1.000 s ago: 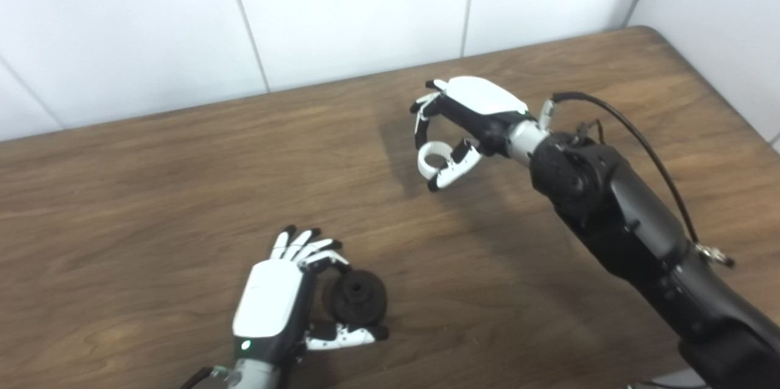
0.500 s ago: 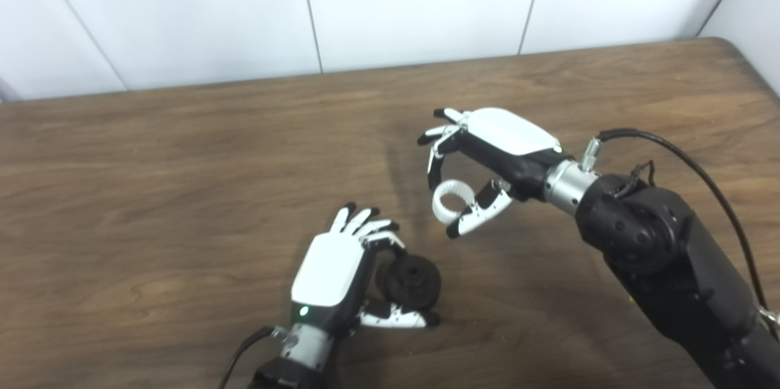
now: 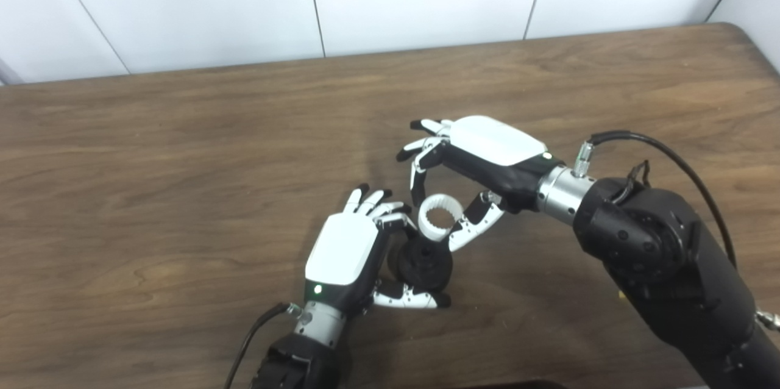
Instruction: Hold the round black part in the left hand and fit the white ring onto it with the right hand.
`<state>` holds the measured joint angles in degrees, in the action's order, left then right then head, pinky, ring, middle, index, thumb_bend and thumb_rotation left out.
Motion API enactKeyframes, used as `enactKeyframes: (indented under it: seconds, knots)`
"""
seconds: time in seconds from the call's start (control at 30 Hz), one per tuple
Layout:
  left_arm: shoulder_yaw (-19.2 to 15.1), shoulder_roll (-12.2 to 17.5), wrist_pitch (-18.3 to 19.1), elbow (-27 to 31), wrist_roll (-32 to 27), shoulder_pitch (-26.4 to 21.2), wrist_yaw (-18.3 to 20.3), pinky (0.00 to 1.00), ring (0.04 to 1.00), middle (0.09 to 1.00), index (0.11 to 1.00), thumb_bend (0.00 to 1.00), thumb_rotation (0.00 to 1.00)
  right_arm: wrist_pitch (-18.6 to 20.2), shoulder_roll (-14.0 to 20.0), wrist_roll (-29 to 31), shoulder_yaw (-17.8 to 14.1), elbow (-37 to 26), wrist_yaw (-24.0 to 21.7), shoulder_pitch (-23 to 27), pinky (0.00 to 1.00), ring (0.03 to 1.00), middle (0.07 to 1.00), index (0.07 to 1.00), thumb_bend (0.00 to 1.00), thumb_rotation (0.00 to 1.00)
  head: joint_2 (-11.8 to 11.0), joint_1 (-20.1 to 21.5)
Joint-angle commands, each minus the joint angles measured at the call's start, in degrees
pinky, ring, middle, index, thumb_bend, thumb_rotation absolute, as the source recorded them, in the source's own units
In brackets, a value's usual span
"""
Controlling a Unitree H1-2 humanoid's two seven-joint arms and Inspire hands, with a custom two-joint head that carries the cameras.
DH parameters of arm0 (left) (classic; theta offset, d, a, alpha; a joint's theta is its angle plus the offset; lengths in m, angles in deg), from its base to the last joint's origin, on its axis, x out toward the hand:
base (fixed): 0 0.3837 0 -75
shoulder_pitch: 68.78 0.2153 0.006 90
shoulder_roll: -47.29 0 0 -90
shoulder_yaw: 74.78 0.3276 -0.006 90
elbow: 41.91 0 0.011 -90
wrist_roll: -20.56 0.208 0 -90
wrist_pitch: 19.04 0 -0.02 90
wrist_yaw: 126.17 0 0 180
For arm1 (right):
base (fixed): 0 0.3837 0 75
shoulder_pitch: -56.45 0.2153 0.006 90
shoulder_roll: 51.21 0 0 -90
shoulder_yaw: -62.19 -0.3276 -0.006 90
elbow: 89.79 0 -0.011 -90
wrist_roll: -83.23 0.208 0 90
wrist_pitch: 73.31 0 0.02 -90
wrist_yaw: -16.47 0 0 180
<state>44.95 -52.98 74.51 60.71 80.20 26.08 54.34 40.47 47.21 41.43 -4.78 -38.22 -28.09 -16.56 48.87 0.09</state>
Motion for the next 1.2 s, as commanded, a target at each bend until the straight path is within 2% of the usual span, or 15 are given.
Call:
enactKeyframes:
  seconds: [0.0, 0.63, 1.17]
  knots:
    - [0.4, -0.5, 0.3, -0.6, 0.7, -0.6, 0.7, 1.0, 0.91, 0.791, 0.482, 0.53, 0.06, -1.5, -0.4, -0.5, -0.3, -2.4, 0.0, 1.2, 1.0, 1.0, 0.852, 0.483, 0.52, 0.13, 0.6, 0.6]
    - [0.5, -0.6, 0.7, 0.5, 1.1, -0.7, 1.5, 1.0, 0.896, 0.785, 0.482, 0.52, 0.06, -3.2, -0.7, -0.5, -0.2, -1.3, -0.4, -0.6, 1.0, 1.0, 0.854, 0.483, 0.52, 0.13, 2.2, 1.0]
    - [0.3, -0.9, 1.0, 1.2, 1.0, -0.6, 2.5, 1.0, 0.901, 0.787, 0.482, 0.52, 0.06, -5.9, -1.1, -3.5, 0.3, 1.3, 0.1, -2.3, 1.0, 1.0, 0.86, 0.483, 0.52, 0.13, 2.4, 1.1]
